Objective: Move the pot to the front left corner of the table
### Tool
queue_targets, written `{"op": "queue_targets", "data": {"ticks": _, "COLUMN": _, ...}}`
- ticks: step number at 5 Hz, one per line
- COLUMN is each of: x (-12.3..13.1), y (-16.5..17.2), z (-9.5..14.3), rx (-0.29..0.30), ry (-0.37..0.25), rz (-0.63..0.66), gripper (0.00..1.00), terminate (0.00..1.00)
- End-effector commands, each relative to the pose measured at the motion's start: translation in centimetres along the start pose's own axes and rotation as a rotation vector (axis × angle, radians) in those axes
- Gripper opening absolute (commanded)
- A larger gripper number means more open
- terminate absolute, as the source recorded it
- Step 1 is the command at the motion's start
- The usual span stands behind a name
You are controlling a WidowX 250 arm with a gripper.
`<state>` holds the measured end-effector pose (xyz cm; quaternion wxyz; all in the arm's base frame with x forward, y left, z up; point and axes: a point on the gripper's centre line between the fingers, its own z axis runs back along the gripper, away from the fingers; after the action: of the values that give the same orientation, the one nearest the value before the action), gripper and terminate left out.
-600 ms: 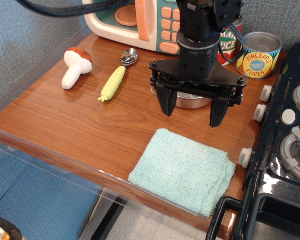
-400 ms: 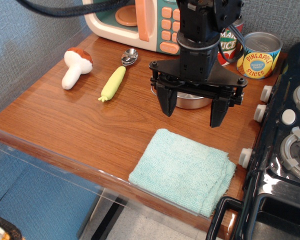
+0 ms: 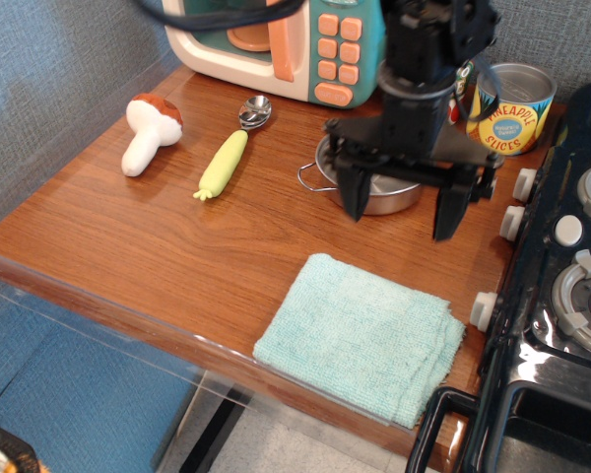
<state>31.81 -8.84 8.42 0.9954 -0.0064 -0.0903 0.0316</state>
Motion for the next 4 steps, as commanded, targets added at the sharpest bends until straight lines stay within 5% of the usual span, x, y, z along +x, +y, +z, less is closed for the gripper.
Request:
{"op": "queue_targets", "data": {"ticks": 1, "x": 9.1, "y": 0.4, "z": -1.6, "rx": 0.003, "ry": -0.09, "rz": 0.034, "gripper": 1.0, "terminate": 0.0}}
{"op": "queue_targets", "data": {"ticks": 2, "x": 10.5, "y": 0.2, "z": -4.1, "rx": 0.027, "ry": -0.053, "rz": -0.005, "gripper": 1.0, "terminate": 0.0}}
{"op": "queue_targets", "data": {"ticks": 4, "x": 8.4, "y": 0.5, "z": -7.6, "rx": 0.054, "ry": 0.035, "rz": -0.03, "gripper": 1.0, "terminate": 0.0}}
